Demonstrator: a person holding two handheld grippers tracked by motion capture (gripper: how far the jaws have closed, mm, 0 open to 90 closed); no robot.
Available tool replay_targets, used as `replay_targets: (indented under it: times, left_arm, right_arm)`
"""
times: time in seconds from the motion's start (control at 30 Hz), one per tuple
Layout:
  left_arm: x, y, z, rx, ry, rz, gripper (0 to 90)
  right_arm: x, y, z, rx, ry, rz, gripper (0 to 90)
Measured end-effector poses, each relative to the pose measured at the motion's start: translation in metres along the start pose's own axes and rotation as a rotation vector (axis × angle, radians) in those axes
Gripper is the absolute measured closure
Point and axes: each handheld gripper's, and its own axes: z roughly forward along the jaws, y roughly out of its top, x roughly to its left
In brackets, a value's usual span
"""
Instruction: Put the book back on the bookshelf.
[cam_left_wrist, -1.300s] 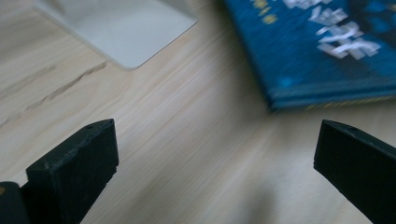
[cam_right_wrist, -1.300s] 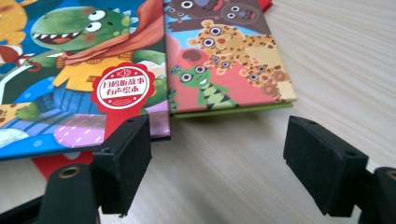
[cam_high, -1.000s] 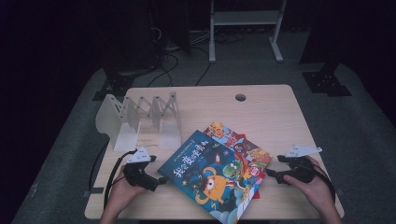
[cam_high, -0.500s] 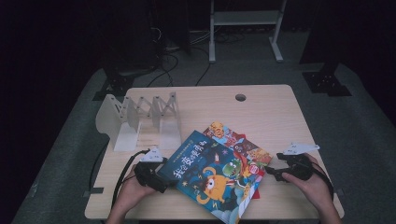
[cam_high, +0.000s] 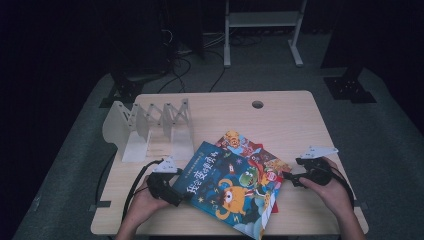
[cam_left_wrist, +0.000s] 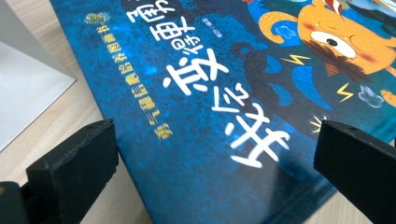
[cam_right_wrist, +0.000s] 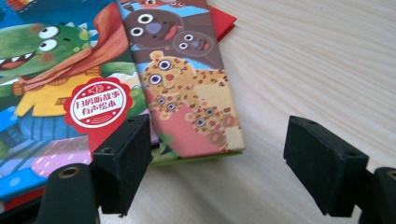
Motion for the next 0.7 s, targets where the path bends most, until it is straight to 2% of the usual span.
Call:
replay_targets:
  times: [0.2,0.7]
  left_arm:
    - [0.0,0.003,0.004,-0.005,-0.024,-0.004,0.0]
    - [0.003,0.008,0.01,-0.007,-0.046,-0.019,0.0]
  right_arm:
    - [-0.009,0.006,0.007,0.012,-0.013,0.011,21.8]
    - [-0.028,0.023,0.029,0.012,-0.023,0.052,22.1]
